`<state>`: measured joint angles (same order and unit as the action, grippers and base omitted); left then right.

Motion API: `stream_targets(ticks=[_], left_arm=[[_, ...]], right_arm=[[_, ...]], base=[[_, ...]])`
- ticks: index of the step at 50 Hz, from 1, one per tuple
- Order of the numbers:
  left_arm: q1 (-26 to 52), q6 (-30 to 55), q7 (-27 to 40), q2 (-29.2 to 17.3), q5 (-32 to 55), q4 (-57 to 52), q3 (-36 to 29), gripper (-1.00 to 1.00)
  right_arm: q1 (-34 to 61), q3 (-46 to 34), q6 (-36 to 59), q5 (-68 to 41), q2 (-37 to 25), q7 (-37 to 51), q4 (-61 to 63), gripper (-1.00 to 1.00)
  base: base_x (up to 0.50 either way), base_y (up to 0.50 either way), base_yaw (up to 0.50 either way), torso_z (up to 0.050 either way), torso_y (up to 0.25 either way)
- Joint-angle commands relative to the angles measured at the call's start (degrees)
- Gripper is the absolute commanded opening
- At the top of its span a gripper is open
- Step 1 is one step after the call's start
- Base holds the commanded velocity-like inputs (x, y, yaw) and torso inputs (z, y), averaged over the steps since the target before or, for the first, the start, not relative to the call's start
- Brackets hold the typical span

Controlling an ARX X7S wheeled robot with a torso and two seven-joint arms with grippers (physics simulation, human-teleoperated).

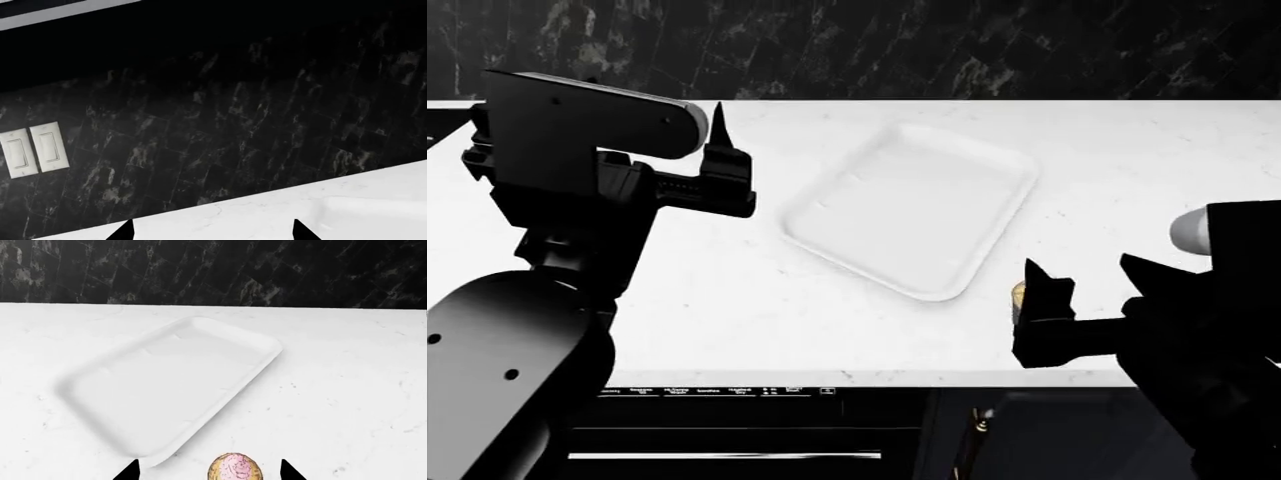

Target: Pick up the bowl with donut and place it on the tray. Pick up the cupcake and place it on the tray.

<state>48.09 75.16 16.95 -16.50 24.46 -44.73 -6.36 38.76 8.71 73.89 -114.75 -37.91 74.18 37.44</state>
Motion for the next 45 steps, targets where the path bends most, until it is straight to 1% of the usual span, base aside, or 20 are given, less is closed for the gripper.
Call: stream_targets(ticks=[1,7,15,20,26,30,38,45], left_arm=[[0.06,0.61,0.48,-0.13,0.41,-0.43,0.61,1.00],[-0.10,0.31,0.58,-0.20,0.52,-0.13,0.52,1.00],[-0.44,0.07,0.76,-0.23,0.73,-0.06,0.58,1.00],[-0.48,0.00,0.91,-0.20,0.86,-0.02,0.49,1.00],[-0.76,-0.25,1.05,-0.31,1.00,-0.07,0.59,1.00],[-0.84,-0.43,1.11,-0.37,1.10,-0.09,0.62,1.00],[-1.05,-0.58,1.35,-0.50,1.28,-0.18,0.71,1.00],[-1.09,-0.64,1.57,-0.55,1.47,-0.26,0.76,1.00]], right_arm=[[1.03,-6.20,-5.65,-9.56,-2.78,6.89,-1.02,1.00],[-0.73,-6.96,-6.81,-10.47,-1.59,5.80,-1.14,1.00],[-4.16,-4.57,-4.44,-4.33,-1.72,3.40,-2.30,1.00],[-4.98,-3.68,-4.73,-3.31,-2.61,3.89,-1.75,1.00],[-5.50,-3.56,-5.20,-2.39,-3.09,4.30,-1.99,1.00],[-4.91,-5.25,-4.37,-0.25,-2.87,4.46,-3.34,1.00],[-6.09,-4.86,-3.61,5.88,-0.23,-1.32,-8.17,1.00],[-6.73,-4.66,-3.01,9.66,-0.04,-4.00,-9.45,1.00]], base=[[0.00,0.00,0.00,0.000,0.000],[0.00,0.00,0.00,0.000,0.000],[0.00,0.00,0.00,0.000,0.000],[0.00,0.00,0.00,0.000,0.000],[0.00,0.00,0.00,0.000,0.000],[0.00,0.00,0.00,0.000,0.000],[0.00,0.00,0.00,0.000,0.000],[0.00,0.00,0.00,0.000,0.000]])
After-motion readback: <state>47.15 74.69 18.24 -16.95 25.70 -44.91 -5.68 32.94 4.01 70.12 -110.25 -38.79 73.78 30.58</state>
